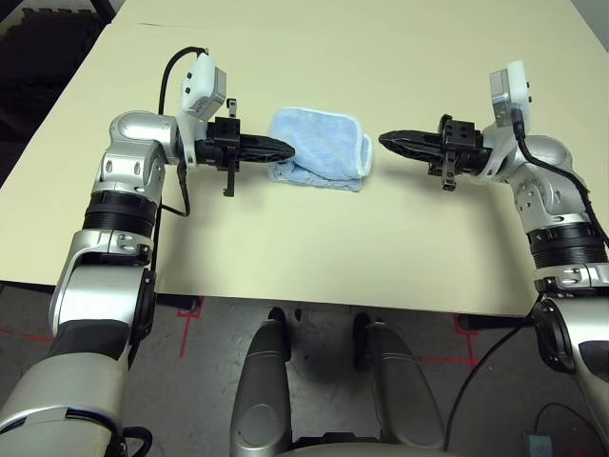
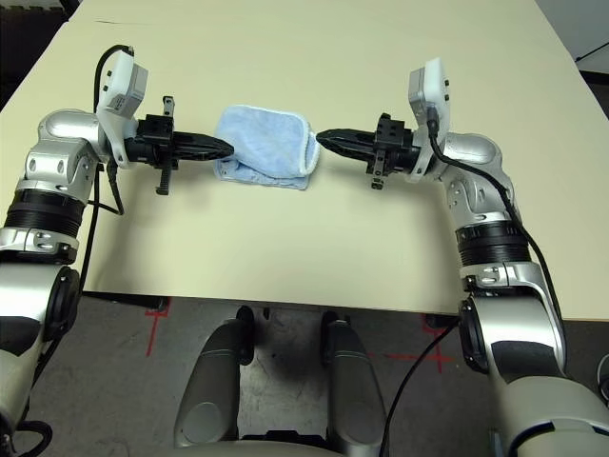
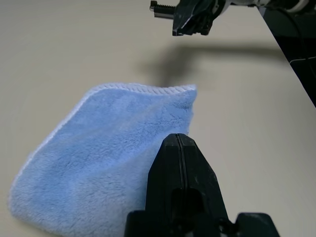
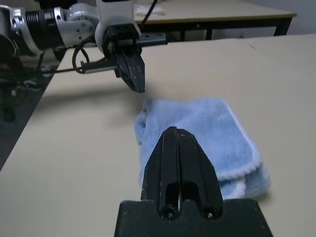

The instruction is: Fold the towel and set it aside.

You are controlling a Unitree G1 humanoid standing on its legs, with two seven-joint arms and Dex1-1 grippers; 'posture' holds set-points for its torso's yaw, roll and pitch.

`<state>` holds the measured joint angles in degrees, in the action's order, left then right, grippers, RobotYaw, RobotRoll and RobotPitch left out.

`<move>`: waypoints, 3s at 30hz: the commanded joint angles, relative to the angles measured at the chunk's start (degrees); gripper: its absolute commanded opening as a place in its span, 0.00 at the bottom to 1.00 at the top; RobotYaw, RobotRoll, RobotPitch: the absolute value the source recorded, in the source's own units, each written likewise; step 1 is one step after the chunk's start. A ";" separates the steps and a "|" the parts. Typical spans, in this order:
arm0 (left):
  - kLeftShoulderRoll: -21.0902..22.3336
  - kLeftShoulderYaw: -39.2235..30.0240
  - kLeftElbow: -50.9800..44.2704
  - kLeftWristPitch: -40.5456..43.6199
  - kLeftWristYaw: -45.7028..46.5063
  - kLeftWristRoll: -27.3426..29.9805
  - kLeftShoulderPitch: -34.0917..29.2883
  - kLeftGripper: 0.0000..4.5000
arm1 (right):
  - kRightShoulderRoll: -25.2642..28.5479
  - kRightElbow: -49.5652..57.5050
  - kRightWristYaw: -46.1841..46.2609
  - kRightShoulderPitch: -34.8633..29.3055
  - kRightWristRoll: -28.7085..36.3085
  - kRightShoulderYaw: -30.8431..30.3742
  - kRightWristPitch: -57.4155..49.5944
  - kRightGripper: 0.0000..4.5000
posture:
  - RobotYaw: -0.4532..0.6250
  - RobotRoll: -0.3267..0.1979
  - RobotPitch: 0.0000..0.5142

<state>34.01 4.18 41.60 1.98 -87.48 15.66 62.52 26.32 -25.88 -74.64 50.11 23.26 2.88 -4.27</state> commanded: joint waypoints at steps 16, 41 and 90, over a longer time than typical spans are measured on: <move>-7.69 -0.05 15.36 -10.33 4.62 -6.31 3.23 0.01 | -10.09 -11.75 5.76 3.73 -5.63 -3.83 4.05 0.00 | 0.43 0.62 0.55; -5.53 -4.83 21.45 -8.43 6.31 -7.57 6.78 0.01 | -8.56 -12.37 8.67 3.83 -4.37 -0.05 1.63 0.00 | 0.42 0.62 0.53; -3.28 -9.32 16.44 -13.61 4.76 -6.83 2.25 0.62 | 3.04 -5.82 15.41 4.44 9.20 9.63 -43.41 0.57 | 0.39 0.62 0.56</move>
<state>29.32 -5.50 59.53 -11.36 -79.59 7.76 66.03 27.48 -33.67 -58.27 55.54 30.99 12.92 -42.29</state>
